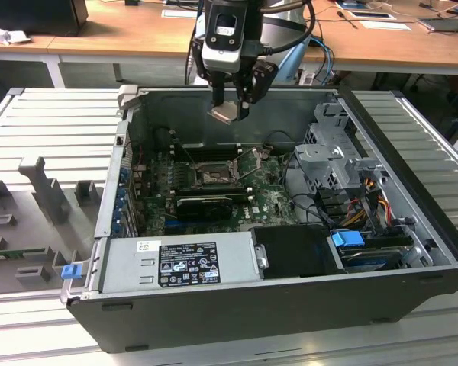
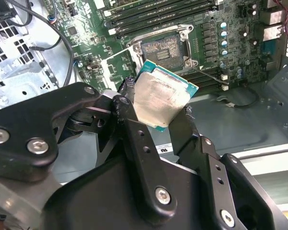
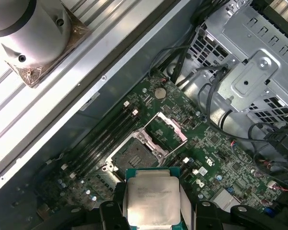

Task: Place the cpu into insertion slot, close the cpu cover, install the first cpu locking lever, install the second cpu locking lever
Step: 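Place the cpu into insertion slot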

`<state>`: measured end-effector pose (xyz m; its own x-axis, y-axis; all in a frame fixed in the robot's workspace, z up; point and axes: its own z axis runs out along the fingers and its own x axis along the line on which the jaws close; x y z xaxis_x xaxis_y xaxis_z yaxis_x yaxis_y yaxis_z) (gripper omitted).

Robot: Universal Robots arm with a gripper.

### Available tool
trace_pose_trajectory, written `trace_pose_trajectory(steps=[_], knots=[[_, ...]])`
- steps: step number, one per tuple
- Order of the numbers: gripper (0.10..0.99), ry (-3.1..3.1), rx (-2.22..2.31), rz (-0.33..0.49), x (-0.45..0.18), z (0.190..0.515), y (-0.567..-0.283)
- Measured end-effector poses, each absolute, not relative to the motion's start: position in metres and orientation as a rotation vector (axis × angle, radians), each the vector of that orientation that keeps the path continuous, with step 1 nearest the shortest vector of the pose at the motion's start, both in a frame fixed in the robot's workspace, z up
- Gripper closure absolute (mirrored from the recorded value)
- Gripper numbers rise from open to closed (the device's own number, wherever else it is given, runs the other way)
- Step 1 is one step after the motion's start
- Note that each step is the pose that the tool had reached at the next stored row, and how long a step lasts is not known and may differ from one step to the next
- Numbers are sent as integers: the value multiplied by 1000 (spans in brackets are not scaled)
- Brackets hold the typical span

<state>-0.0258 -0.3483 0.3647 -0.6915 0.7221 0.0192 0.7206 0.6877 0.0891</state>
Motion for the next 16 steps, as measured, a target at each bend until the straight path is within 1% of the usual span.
trace_pose_trajectory(steps=[16], knots=[[557, 2741, 1473, 131, -26, 362, -348]])
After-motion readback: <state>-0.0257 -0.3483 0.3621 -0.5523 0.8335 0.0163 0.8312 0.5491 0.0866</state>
